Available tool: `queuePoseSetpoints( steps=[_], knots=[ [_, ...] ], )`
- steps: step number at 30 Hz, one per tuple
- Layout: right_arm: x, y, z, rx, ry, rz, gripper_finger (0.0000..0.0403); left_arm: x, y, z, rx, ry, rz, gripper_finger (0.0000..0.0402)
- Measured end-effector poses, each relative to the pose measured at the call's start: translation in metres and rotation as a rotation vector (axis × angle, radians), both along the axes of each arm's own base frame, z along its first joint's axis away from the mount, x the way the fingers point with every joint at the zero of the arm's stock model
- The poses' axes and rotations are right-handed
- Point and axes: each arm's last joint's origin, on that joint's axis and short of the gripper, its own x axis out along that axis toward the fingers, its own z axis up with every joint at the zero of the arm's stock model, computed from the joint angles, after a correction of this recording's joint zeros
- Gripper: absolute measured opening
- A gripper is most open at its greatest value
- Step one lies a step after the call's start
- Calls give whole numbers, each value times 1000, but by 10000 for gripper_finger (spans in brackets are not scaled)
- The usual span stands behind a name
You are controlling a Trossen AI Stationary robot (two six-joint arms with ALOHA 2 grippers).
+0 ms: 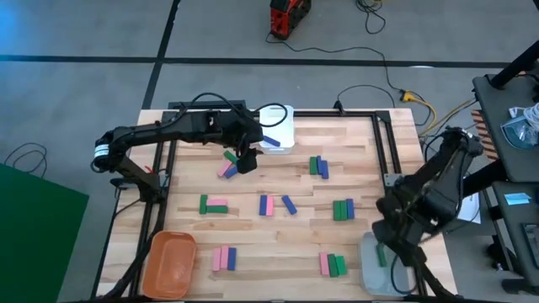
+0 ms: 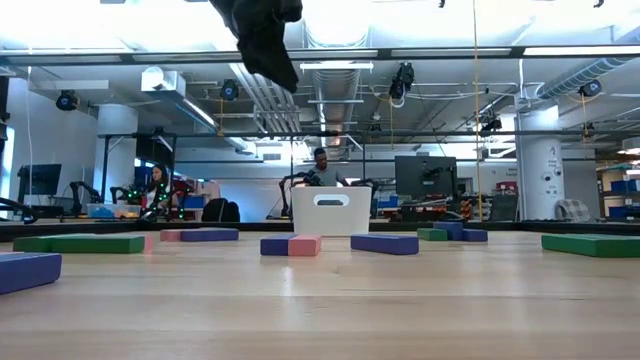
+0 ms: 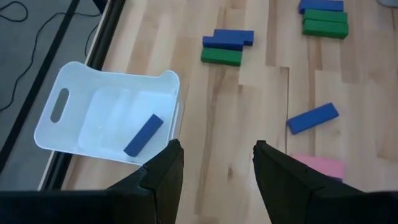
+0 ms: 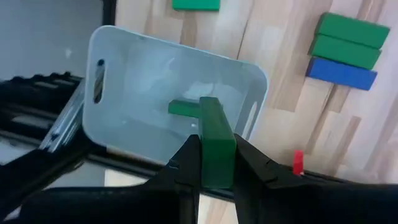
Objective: Sort blocks
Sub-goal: Put the green block into the gray bin, then put the pink block into the orange bin
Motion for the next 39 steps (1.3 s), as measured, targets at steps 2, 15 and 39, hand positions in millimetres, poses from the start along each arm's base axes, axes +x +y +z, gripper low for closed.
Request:
queuePoseSetpoints(
  steps=[2,15,39],
  knots=[
    [-3,5,-8,-29,-22,-17,48,0,0,-2,-4,5,3,171],
    [1,18,-50,-98,19,-17,108,0,0,-2,-13,2,14,170],
    [15,18,-9,-53,-121,-100,91,0,0,-2,-22,0,20,170]
  ],
)
